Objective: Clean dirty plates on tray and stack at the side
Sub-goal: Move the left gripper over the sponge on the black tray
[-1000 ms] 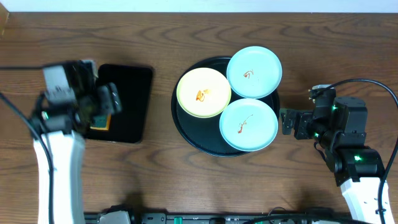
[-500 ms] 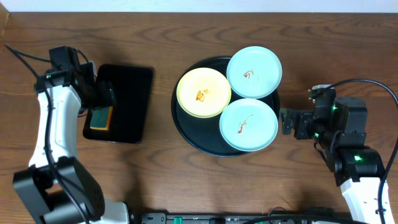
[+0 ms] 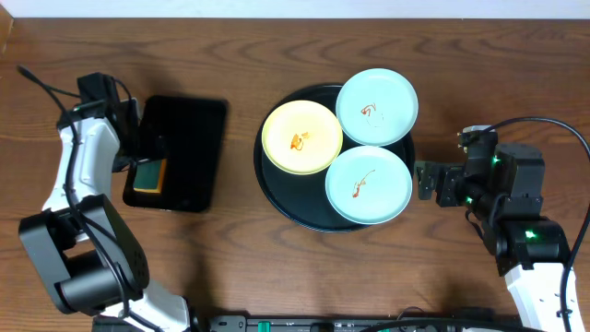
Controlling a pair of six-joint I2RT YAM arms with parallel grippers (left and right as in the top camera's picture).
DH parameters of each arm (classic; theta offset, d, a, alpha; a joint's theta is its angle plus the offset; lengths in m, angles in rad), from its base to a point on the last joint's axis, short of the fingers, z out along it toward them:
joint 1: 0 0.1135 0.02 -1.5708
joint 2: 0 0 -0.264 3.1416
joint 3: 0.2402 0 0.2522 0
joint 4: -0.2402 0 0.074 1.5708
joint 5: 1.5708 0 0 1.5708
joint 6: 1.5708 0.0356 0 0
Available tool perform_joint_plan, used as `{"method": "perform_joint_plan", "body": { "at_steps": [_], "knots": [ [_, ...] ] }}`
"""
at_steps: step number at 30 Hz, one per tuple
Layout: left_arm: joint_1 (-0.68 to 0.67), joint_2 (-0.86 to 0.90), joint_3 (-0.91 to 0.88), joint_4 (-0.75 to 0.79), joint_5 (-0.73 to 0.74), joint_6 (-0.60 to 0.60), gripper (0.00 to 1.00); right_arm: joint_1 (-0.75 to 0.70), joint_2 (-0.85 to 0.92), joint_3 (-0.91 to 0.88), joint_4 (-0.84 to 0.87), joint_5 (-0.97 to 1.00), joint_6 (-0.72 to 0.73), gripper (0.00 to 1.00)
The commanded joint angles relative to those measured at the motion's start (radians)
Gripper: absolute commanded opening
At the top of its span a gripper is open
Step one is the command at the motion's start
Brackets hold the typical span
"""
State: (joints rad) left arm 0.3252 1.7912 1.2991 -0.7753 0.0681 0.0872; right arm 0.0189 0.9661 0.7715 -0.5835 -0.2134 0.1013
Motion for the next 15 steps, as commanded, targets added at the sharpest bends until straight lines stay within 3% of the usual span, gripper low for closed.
{"method": "perform_joint_plan", "body": {
  "at_steps": [1,15],
  "knots": [
    [0.028,0.027,0.011,0.009,-0.016,0.017,0.8,-0.008,-0.002,0.021,0.0,-0.012,-0.013,0.99],
    [0.036,0.034,-0.021,0.019,0.008,0.013,0.8,-0.008,-0.002,0.021,0.0,-0.004,-0.013,0.99]
  ]
}}
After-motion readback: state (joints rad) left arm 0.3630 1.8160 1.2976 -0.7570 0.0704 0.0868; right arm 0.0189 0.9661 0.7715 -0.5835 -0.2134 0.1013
